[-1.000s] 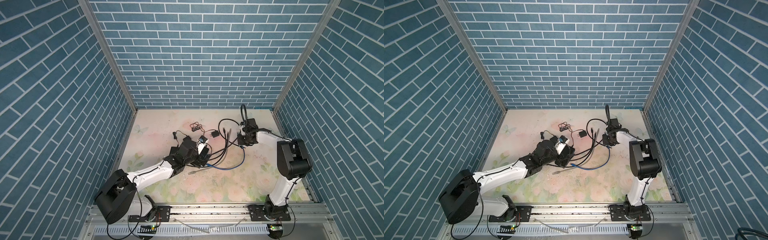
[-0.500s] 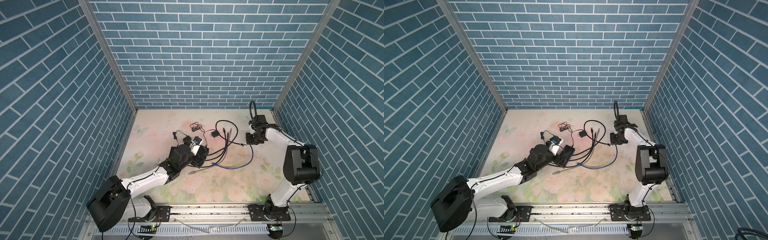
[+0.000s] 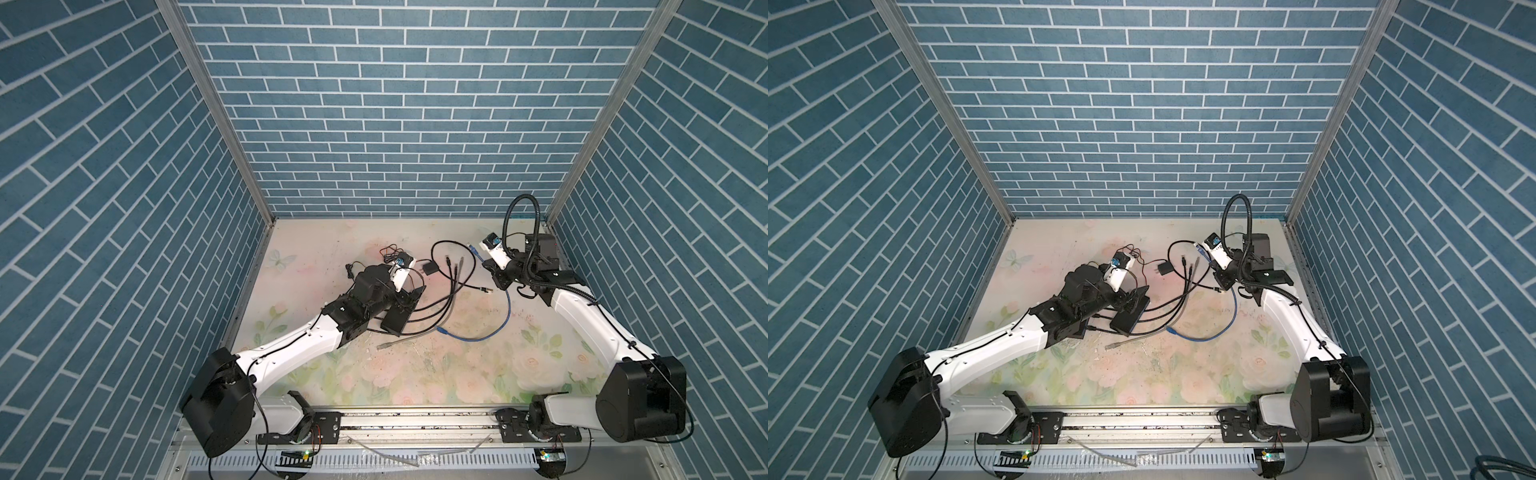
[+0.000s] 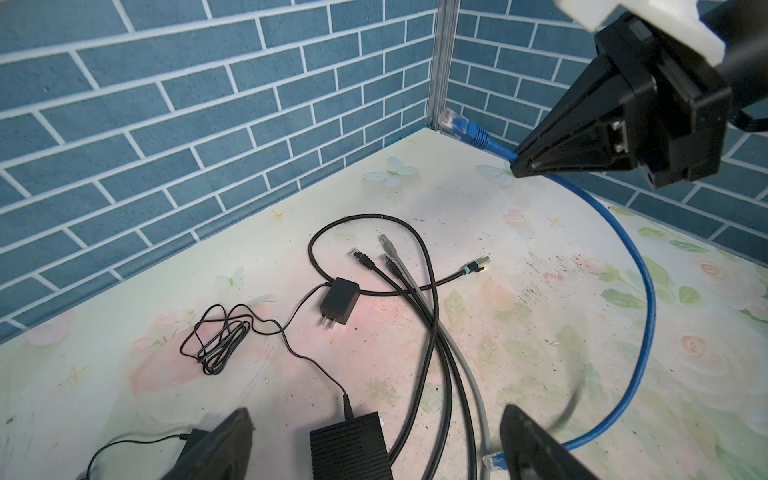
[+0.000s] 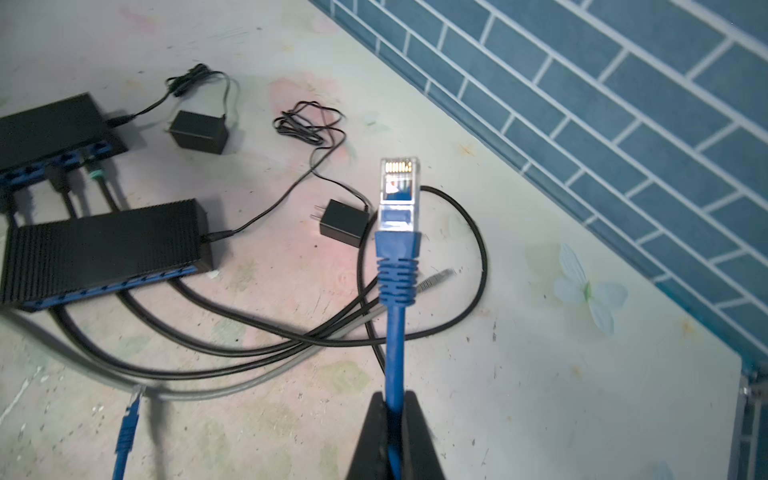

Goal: Insert the plug into the switch port

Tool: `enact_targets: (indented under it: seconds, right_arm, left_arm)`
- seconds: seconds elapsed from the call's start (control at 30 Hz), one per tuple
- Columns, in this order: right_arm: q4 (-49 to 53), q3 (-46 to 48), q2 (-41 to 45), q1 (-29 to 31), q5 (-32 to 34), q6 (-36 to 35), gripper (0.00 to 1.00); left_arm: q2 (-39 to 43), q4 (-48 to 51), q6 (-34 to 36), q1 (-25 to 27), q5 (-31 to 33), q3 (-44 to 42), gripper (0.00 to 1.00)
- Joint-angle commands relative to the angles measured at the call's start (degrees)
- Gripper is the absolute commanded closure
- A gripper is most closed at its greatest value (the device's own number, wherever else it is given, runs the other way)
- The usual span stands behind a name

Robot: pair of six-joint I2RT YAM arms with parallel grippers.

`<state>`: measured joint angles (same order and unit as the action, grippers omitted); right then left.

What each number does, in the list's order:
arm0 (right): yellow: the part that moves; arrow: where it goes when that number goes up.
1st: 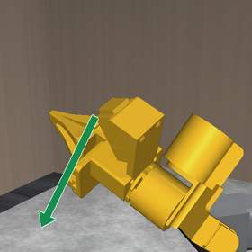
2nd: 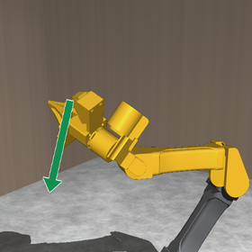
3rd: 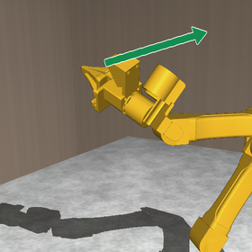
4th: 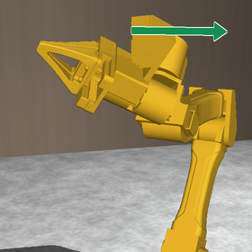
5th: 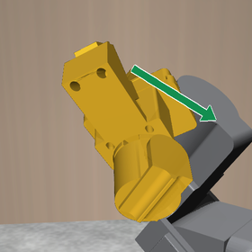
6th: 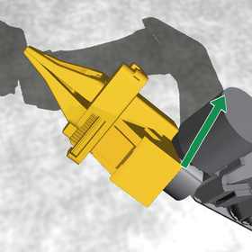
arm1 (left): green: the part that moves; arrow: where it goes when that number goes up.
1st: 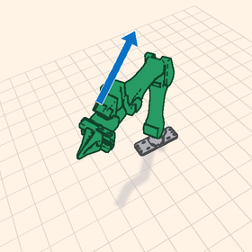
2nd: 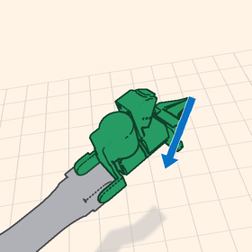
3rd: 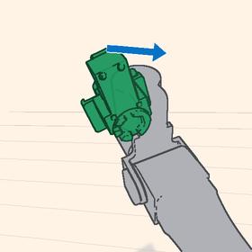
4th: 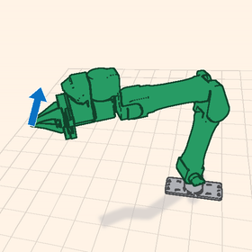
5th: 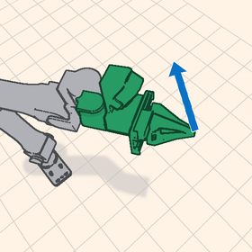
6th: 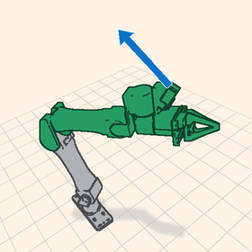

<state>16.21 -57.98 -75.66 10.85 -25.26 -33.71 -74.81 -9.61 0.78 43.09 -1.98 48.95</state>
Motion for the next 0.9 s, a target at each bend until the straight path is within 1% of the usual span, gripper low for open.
enact_targets:
  seconds: [0.0, 0.07, 0.1, 0.17, 0.2, 0.27, 0.33, 0.47, 0.5, 0.53, 0.6, 0.67, 0.73, 0.8, 0.87]
  right_arm:
    - [-1.6, 2.1, 2.2, 1.5, -7.5, -16.5, 1.00]
    - [-0.2, 2.9, 2.5, 3.2, -8.5, -22.4, 1.00]
    - [0.5, 3.0, 2.5, 3.6, -8.9, -23.9, 1.00]
    - [5.0, 3.0, 2.6, 4.4, -12.7, -32.3, 1.00]
    - [5.8, 3.4, 2.7, 4.8, -13.9, -34.8, 1.00]
    - [6.0, 3.5, 3.1, 5.2, -16.8, -35.8, 1.00]
    - [8.3, 2.7, 3.0, 5.5, -18.8, -37.2, 1.00]
    - [11.9, 1.6, 2.6, 6.7, -21.3, -40.7, 1.00]
    - [12.9, 1.2, 2.2, 7.0, -21.8, -41.2, 1.00]
    - [14.1, 0.6, 1.8, 7.3, -22.2, -41.9, 1.00]
    - [15.8, -0.3, 0.8, 8.1, -22.5, -42.8, 1.00]
    - [17.6, -1.3, -0.1, 8.6, -23.1, -44.0, 1.00]
    - [18.2, -1.7, -0.8, 9.2, -23.2, -44.3, 1.00]
    - [18.6, -2.1, -1.4, 9.6, -23.6, -44.7, 1.00]
    - [18.8, -2.6, -2.2, 10.0, -24.0, -44.9, 1.00]
  left_arm:
    - [-0.5, 3.9, 1.2, -0.4, -0.5, 2.6, 0.06]
    - [-0.3, 4.7, 2.5, -0.4, -1.4, 3.2, 0.06]
    - [-0.1, 4.8, 4.1, -0.3, -2.1, 3.0, 0.06]
    - [0.6, 3.9, 8.9, -0.3, -4.3, 1.3, 0.05]
    - [0.8, 3.3, 11.2, -0.3, -4.8, 0.3, 0.05]
    - [1.7, 1.7, 15.6, -0.3, -4.8, -2.0, 0.04]
    - [2.3, 1.2, 18.0, -0.3, -4.3, -3.0, 0.03]
    - [2.6, 0.6, 22.8, -0.3, -1.3, -3.3, 0.00]
    - [2.8, 0.1, 24.4, -0.3, -2.0, -3.7, 0.00]
    - [3.4, -1.0, 28.3, -0.2, -4.8, -5.0, 0.00]
    - [4.7, -6.8, 33.7, 0.6, -6.1, -8.6, 0.00]
    - [5.8, -9.4, 36.3, 0.7, -8.1, -10.7, 0.00]
    - [6.2, -10.0, 37.5, 0.7, -9.3, -11.0, 0.01]
    - [6.3, -9.7, 39.0, 0.8, -12.0, -11.0, 0.03]
    - [6.5, -9.5, 40.3, 0.9, -15.6, -11.1, 0.08]
